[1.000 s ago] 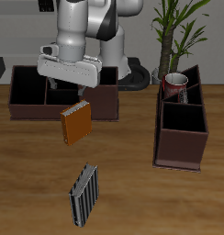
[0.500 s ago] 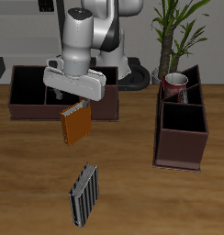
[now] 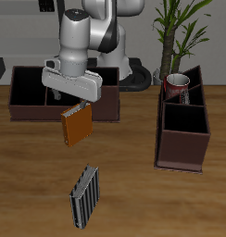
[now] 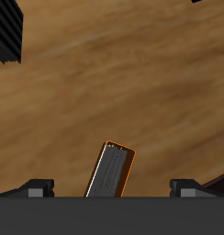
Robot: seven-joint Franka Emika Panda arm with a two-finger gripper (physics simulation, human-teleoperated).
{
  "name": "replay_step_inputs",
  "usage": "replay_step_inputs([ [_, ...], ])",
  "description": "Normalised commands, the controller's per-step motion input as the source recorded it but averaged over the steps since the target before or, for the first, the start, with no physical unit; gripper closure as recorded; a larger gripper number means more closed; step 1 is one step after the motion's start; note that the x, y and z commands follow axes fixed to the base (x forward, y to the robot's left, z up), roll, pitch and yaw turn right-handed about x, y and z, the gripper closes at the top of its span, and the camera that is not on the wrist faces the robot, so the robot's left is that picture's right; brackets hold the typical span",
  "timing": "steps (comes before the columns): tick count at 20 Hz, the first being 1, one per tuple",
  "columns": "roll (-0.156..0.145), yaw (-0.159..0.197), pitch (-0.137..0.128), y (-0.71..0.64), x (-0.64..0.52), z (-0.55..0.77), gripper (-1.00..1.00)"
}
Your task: Place the red mug into the left desk caddy's left compartment and place the red book into the left desk caddy's back compartment and place the orange book into the back desk caddy's front compartment
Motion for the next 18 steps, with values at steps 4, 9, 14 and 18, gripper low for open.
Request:
replay_step_inputs([
  [4,-0.005,-0.015,0.006,-0.06,0.04,-0.02,-1.0],
  [9,0.024,-0.047,0.016,-0.01,0.01,-0.07,-1.0],
  [14,0.044,-0.091,0.038,-0.11,0.1,-0.14,-1.0],
  [18,0.018,-0.018,0.031,0.01,0.01,-0.04,-1.0],
])
